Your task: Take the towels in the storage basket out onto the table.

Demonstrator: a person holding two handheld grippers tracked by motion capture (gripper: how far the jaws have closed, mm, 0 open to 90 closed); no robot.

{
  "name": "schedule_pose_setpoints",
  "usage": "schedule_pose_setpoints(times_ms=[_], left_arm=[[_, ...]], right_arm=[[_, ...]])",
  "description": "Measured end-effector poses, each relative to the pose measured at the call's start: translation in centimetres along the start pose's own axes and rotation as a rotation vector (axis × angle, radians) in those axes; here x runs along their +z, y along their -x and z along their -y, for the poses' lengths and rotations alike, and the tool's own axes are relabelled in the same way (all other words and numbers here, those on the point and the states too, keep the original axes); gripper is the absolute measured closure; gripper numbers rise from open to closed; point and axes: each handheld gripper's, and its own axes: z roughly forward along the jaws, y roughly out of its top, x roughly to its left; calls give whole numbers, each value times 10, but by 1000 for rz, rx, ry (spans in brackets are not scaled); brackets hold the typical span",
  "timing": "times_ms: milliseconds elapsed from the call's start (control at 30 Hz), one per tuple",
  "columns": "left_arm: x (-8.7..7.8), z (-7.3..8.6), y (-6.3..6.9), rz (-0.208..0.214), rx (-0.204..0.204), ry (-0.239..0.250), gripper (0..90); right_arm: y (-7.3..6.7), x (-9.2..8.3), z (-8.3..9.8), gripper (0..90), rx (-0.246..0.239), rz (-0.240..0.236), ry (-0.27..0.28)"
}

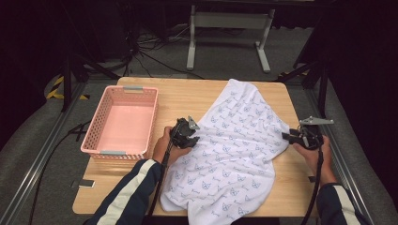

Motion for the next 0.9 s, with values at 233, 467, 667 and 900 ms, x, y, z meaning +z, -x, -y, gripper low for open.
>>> schedule_pose_setpoints(times_ms=[233,467,667,900], left_arm=[[-23,24,24,175,146,-71,699],[-33,53,38,244,137,-90,706],[-41,69,38,254,73,-54,706],[-49,82,41,300,30,-40,722]], right_arm=[[33,32,-34,596,60,61,32],[45,75,-50,591,70,68,-80],[45,89,-59,594,46,52,-125],[48,103,-58,609,26,-5,-169]])
